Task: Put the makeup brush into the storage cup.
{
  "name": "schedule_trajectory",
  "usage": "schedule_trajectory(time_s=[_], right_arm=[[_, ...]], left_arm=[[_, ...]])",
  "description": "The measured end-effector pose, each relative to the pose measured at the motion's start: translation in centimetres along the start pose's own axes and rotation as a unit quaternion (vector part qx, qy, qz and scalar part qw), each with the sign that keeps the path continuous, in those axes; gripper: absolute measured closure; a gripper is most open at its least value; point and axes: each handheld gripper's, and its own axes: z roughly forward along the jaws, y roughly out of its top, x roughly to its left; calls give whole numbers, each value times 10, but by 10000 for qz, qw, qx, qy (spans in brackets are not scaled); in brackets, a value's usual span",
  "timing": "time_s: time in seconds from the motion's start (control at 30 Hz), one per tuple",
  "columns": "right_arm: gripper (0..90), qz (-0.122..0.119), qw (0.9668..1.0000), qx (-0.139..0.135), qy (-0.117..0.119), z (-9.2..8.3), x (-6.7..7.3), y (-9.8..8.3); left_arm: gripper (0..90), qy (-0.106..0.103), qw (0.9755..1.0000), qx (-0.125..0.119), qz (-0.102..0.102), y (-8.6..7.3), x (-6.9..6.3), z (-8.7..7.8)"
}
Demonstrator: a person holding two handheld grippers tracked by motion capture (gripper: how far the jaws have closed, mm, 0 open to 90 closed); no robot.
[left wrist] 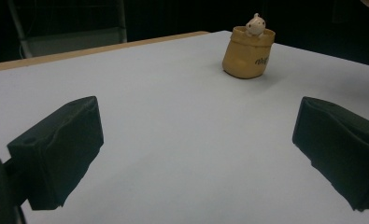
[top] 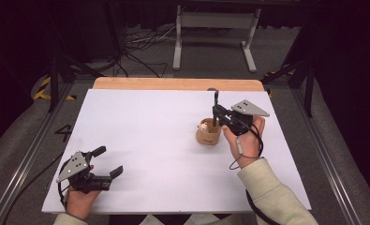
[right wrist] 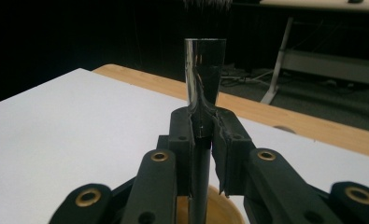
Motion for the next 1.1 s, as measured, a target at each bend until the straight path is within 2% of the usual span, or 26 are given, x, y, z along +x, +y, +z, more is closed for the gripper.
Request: schedule_trajectory(time_s=[0.17, 0.4, 0.73, 1.1], right_arm=[[789, -237, 9996, -105, 67, 6, 0, -7], [789, -163, 9997, -140, 70, 10, 0, -15], [788, -20, 9999, -18, 136, 12, 0, -27], [788, -2, 9998, 139, 134, 8, -2, -38]], left_arm=[[26, 0, 10000, 18, -14, 0, 0, 0], [26, 3, 10000, 6, -5, 0, 0, 0], [26, -18, 10000, 9, -27, 0, 0, 1], [26, -19, 10000, 3, 22, 0, 0, 2]])
